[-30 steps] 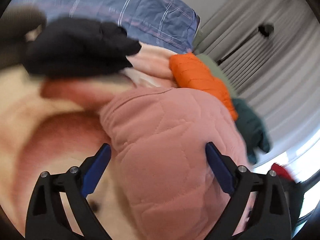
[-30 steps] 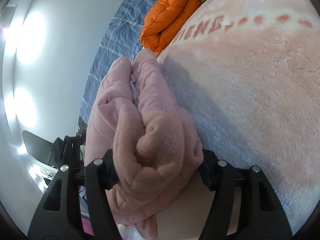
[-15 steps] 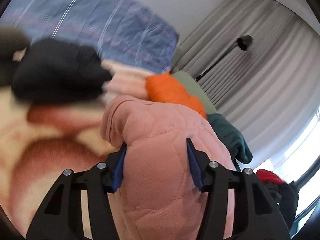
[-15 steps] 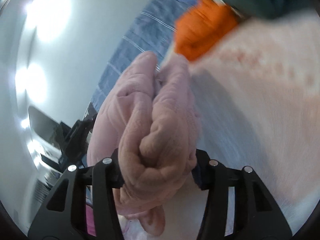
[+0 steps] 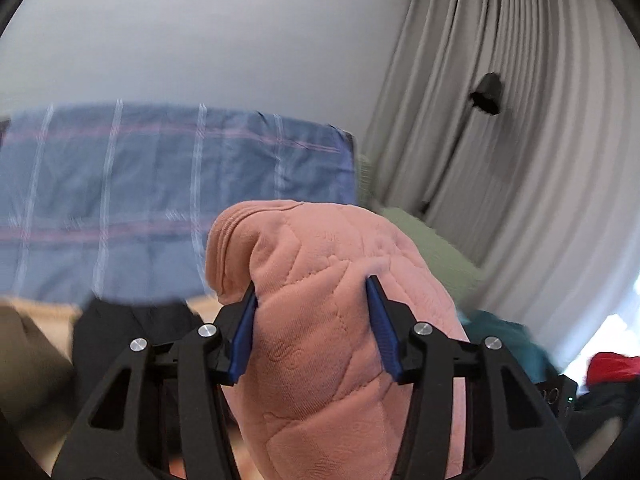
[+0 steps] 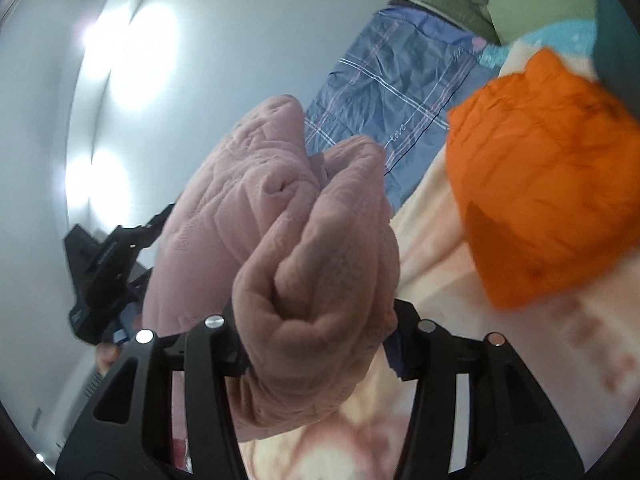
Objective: Fold large clothes
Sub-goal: 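Carry the pink jacket bundle with the right gripper toward the folded garments, then set the pink bundle beside the black garment and open the right gripper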
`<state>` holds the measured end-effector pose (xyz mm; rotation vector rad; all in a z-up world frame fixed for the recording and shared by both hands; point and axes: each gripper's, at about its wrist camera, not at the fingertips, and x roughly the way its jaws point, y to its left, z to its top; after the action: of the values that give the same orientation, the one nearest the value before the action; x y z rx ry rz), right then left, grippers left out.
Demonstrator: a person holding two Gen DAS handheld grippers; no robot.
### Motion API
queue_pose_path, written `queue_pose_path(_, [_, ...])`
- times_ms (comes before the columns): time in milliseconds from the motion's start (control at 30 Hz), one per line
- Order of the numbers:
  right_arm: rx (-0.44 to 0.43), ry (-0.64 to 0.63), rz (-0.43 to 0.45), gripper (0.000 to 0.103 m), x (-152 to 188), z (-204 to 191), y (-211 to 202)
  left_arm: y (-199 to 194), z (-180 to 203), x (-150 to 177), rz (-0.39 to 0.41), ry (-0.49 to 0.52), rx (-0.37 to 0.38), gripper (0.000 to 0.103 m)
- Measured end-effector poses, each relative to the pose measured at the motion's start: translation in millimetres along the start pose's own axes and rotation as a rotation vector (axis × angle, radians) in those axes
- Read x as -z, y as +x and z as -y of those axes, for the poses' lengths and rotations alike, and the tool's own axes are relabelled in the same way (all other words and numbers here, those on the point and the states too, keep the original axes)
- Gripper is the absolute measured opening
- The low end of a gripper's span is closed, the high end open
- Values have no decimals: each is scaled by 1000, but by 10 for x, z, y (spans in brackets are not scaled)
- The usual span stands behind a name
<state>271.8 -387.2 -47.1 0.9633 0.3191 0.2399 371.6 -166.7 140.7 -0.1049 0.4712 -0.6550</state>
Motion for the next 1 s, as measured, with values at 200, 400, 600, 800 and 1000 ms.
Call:
queue_pose_path(200, [295, 208, -141, 56, 138, 780, 1324, 933, -505, 213, -71, -19, -297, 60])
queue_pose_path(400, [509, -32, -109, 59, 466, 726, 1524, 1513, -667, 1398, -305, 154, -381, 63])
queue_pose_path(600, [540, -93, -103, 85, 342, 511, 1114, 1290, -753, 1240, -295, 26, -336, 63])
queue_pose_path(800, [514, -407, -83, 86, 465, -149, 368, 542, -482, 1352, -223, 30, -233, 79])
queue_pose_path(1000, [489, -517, -91, 86, 750, -549, -469, -332, -69, 1633, -143, 96, -219, 97])
